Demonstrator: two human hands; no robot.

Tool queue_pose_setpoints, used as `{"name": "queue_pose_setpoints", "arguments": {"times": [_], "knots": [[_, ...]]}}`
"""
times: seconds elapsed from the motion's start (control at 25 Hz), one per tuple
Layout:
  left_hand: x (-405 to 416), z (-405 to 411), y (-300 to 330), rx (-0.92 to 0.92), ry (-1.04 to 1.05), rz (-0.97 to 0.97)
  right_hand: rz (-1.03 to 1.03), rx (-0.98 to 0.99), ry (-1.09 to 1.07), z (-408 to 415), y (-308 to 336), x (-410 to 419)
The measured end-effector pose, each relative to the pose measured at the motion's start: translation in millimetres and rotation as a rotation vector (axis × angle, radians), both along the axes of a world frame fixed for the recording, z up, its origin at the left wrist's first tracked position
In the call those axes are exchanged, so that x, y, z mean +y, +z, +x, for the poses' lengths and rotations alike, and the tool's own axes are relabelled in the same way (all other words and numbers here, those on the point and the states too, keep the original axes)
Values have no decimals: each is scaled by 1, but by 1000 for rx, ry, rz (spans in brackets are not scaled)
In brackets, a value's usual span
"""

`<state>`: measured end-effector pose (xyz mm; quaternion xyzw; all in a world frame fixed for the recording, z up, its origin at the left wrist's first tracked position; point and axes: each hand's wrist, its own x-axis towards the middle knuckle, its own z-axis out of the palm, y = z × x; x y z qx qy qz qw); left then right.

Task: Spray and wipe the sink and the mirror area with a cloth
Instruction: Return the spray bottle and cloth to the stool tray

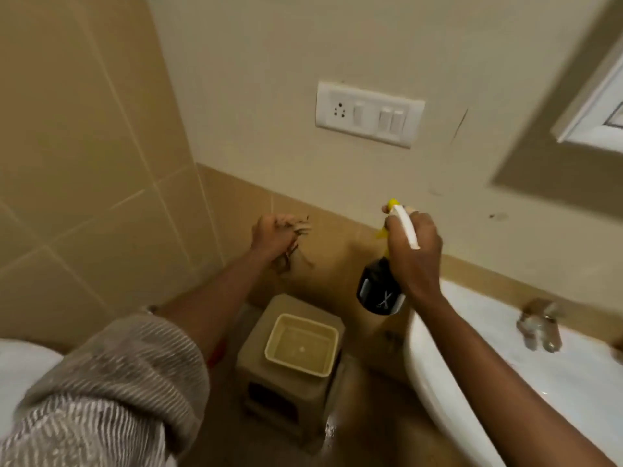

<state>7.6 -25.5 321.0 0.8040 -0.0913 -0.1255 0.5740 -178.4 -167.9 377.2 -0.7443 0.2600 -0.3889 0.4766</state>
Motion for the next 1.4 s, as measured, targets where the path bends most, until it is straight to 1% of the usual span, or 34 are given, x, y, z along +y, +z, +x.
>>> {"name": "queue_pose_setpoints", "arguments": {"times": [0.04, 0.08, 0.12, 0.2, 0.28, 0.36, 0.4, 0.48, 0.6, 0.72, 0.84, 1.04, 1.16, 1.32, 1.4], "knots": [[10, 1, -30, 19, 55, 49, 3, 31, 10, 9, -25, 6], [20, -3, -58, 85, 90, 38, 3, 67, 8, 19, -52, 13], [28, -8, -84, 135, 105, -33, -4, 96, -9, 28, -79, 20], [39, -13, -141, 281, 168, -84, -10, 151, -52, 41, -131, 31], [39, -11, -191, 456, 258, -71, 15, 189, -88, 51, -178, 37], [33, -12, -225, 619, 323, -120, 72, 227, -126, 59, -217, 39], [28, -11, -240, 649, 324, -118, 100, 243, -141, 62, -235, 39], [22, -8, -266, 609, 265, -70, 149, 270, -183, 67, -268, 36], [15, 3, -309, 485, 140, 19, 266, 344, -244, 75, -317, 32], [9, 5, -333, 460, 66, 70, 361, 423, -299, 81, -357, 35], [6, 3, -356, 399, 3, 114, 393, 483, -295, 83, -384, 37], [-1, 6, -386, 371, -74, 161, 312, 604, -219, 90, -412, 42], [-7, 2, -398, 293, -155, 201, 272, 632, -188, 93, -422, 46], [-7, -3, -410, 145, -273, 400, 229, 710, -171, 96, -421, 45], [-5, -6, -405, 18, -350, 514, 215, 790, -159, 94, -411, 44]]}}
